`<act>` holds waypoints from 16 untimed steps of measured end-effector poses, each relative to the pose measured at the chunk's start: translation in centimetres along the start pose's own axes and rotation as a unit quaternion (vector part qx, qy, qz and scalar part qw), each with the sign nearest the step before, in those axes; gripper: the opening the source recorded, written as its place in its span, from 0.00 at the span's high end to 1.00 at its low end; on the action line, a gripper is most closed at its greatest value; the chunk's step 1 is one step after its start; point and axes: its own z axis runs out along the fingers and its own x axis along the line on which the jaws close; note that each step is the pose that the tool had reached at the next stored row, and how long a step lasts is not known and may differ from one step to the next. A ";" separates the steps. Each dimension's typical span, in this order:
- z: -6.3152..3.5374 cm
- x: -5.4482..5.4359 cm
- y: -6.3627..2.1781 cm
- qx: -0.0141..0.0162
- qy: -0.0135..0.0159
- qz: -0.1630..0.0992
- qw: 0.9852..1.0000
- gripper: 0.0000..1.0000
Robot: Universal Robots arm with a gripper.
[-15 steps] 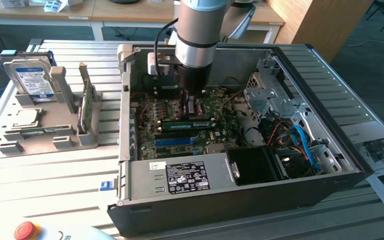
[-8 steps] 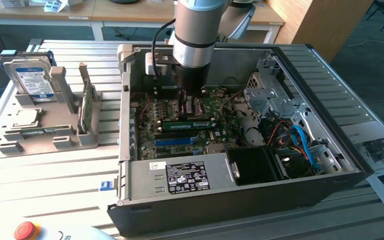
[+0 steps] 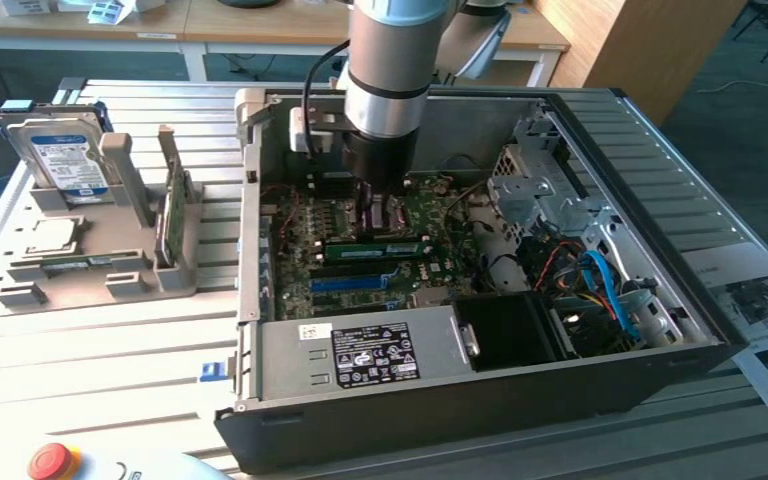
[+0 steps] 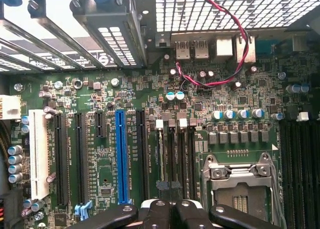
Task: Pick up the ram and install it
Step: 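Press down the ram until it locks into place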
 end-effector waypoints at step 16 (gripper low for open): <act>0.07 0.2 0.06 0.000 0.000 0.000 1.000 0.90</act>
